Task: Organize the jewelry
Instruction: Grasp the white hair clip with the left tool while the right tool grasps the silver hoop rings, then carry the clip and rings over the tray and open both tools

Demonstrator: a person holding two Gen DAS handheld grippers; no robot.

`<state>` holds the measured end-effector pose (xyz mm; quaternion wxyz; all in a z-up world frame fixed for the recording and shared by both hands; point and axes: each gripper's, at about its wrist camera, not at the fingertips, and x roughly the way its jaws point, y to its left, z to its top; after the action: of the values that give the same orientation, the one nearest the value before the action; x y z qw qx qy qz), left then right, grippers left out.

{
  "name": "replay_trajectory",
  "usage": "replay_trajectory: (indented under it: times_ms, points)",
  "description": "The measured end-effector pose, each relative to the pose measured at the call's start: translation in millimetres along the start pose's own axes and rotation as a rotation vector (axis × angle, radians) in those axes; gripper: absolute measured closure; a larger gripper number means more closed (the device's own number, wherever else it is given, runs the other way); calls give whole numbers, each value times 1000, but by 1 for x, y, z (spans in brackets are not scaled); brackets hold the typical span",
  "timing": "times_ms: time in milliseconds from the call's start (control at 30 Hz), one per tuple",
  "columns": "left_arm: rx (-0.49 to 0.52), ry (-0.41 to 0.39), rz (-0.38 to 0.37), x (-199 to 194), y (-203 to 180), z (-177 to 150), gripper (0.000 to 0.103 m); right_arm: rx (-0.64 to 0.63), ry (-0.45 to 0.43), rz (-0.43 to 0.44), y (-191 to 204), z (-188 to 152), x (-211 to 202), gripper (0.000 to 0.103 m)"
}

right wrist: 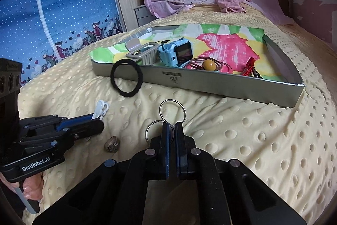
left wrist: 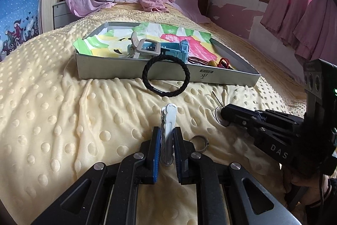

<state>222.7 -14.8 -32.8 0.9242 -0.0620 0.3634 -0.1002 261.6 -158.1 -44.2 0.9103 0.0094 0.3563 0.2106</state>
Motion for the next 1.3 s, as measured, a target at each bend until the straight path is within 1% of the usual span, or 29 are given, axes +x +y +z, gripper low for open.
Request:
replay_trajectory:
  times_ms: [300,433,600,700,800,900,1000,1100,1167,1300]
  points:
    - [-9,-21,3,-11,0,4,91,-28,-77,-16,5,1,-19,99]
    - [-8,-40,-12,-17,-2,14,91,-18,-107,-16,3,2,-27,99]
    - [6,-80,-36,-20,-10,39,91,19,-157,-21,-7,10,-37,100]
    - [17,-101,-52,-15,-17,59,91,42,-202,-36,-18,25,-45,100]
    - [13,-110,-83,-4,-24,79,91,51,-228,-55,-30,43,-48,100]
    - [21,-107,-104,16,-32,98,91,48,-256,-97,-43,61,-48,100]
    - [30,-83,-116,39,-40,110,91,70,-253,-133,-56,77,-39,100]
    - [44,-55,-116,61,-47,117,91,98,-225,-175,-71,85,-24,100]
    - [44,-25,-111,74,-49,119,91,111,-200,-200,-78,85,-15,100]
    - [45,27,-79,92,-50,116,91,145,-138,-205,-92,78,4,100]
